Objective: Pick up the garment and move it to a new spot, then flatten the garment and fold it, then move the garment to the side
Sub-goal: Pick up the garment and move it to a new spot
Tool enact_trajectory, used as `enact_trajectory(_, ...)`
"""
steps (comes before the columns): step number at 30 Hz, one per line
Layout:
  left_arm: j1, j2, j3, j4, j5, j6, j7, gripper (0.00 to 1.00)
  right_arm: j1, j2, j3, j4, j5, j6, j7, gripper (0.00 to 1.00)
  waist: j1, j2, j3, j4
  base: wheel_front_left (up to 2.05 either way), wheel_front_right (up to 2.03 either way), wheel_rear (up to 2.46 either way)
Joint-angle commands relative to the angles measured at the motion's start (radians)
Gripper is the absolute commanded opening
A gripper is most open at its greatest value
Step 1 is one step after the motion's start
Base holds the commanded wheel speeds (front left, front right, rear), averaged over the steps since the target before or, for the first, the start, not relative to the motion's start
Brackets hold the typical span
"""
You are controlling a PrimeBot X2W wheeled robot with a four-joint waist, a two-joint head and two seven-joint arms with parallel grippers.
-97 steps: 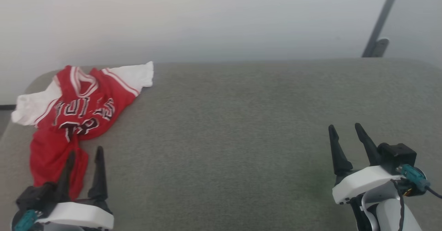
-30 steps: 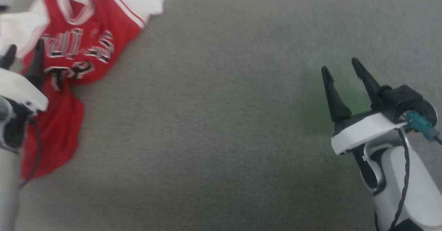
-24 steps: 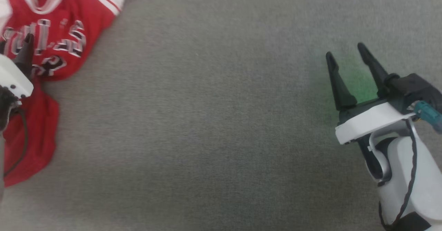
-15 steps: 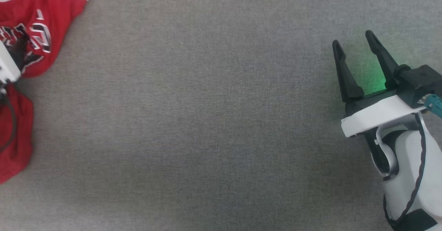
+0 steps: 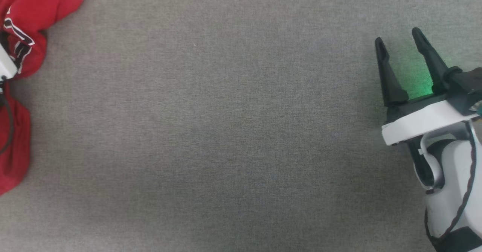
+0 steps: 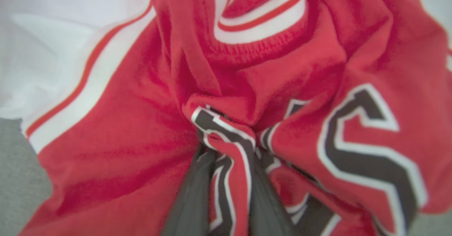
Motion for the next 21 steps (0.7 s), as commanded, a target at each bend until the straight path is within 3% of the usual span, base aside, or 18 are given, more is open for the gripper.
enact_trajectory(1,0.049,-0.032,-0.021,0.030,0.012,-0.001,-0.004,0.00,0.007,0.003,-0.012,0.003,0.001,0.000,-0.008,1.00,0.0000,0.0000,-0.019,0.009,0.00,0.00,0.00)
enact_trajectory(11,0.015,0.016,-0.082,-0.074,0.016,-0.011,-0.113,0.00,0.040,0.015,-0.061,0.035,0.011,0.000,-0.025,1.00,0.0000,0.0000,-0.141,0.051,0.00,0.00,0.00)
enact_trajectory(21,0.021,0.090,-0.169,-0.285,-0.001,-0.011,-0.118,0.00,0.085,0.034,-0.070,0.077,0.024,0.000,-0.039,1.00,0.0000,0.0000,-0.276,0.081,0.00,0.00,0.00)
